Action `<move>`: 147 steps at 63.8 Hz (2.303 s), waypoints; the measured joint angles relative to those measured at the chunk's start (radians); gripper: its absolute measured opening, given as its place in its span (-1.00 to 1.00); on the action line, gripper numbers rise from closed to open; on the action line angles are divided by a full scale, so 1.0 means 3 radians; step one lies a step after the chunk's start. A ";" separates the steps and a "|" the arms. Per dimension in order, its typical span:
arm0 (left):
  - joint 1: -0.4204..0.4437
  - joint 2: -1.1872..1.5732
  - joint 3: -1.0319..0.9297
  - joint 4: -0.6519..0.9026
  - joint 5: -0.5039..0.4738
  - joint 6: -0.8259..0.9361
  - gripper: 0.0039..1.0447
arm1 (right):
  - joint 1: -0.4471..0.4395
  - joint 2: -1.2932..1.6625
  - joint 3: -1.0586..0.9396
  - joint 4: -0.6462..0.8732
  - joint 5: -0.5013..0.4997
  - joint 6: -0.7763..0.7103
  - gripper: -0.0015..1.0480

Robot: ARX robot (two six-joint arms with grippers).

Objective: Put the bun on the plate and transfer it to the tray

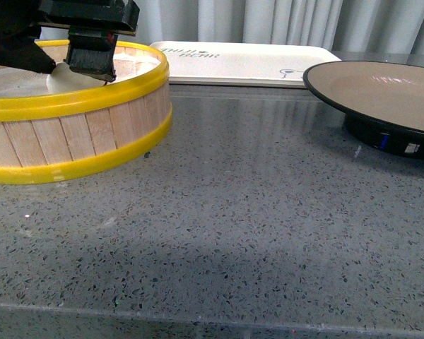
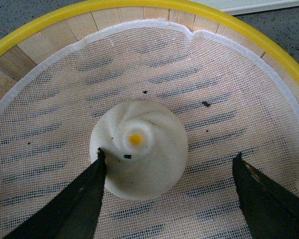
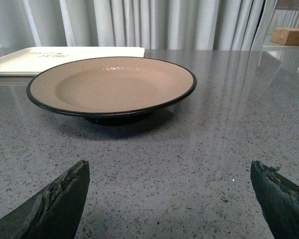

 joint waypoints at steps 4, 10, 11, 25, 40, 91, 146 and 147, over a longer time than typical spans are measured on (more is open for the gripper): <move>0.0000 0.0003 0.0005 0.0000 -0.0005 0.0001 0.13 | 0.0000 0.0000 0.0000 0.0000 0.0000 0.0000 0.84; 0.0001 0.0003 0.0011 0.0003 -0.0009 0.0000 -0.11 | 0.0000 0.0000 0.0000 0.0000 0.0001 0.0000 0.84; 0.0001 0.0003 0.0013 0.0003 -0.0009 0.0001 -0.14 | 0.0000 0.0000 0.0000 0.0000 0.0001 0.0000 0.84; -0.0008 0.0003 0.0057 0.0005 -0.0019 0.0018 -0.75 | 0.0000 0.0000 0.0000 0.0000 0.0000 0.0000 0.84; -0.0018 -0.0011 0.0160 -0.0013 -0.0046 0.0086 -0.93 | 0.0000 0.0000 0.0000 0.0000 0.0001 0.0000 0.84; -0.1236 0.0453 0.1460 -0.0231 -0.0350 0.0230 -0.93 | 0.0000 0.0000 0.0000 0.0000 0.0000 0.0000 0.84; -0.1848 0.1661 0.2070 -0.0048 -0.0361 0.0164 -0.93 | 0.0000 0.0000 0.0000 0.0000 0.0001 0.0000 0.84; -0.1851 0.1661 0.2070 -0.0056 -0.0355 0.0150 -0.93 | 0.0000 0.0000 0.0000 0.0000 0.0000 0.0000 0.84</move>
